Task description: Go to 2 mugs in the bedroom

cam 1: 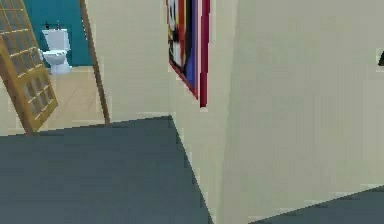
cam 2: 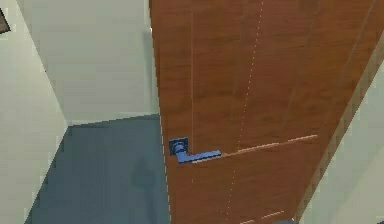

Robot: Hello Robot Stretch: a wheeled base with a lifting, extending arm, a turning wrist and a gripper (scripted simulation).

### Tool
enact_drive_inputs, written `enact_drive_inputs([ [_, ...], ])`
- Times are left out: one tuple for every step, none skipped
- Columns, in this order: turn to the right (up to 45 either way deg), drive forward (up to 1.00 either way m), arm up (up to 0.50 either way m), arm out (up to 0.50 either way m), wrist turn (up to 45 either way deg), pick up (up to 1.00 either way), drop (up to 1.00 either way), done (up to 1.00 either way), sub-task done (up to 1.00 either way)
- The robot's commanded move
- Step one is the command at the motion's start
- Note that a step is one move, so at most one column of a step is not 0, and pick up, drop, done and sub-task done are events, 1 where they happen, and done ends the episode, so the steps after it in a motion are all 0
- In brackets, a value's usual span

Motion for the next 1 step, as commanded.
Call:
enact_drive_inputs([
  [9.0, 0.00, 0.00, 0.00, 0.0, 0.00, 0.00, 0.00, 0.00],
])
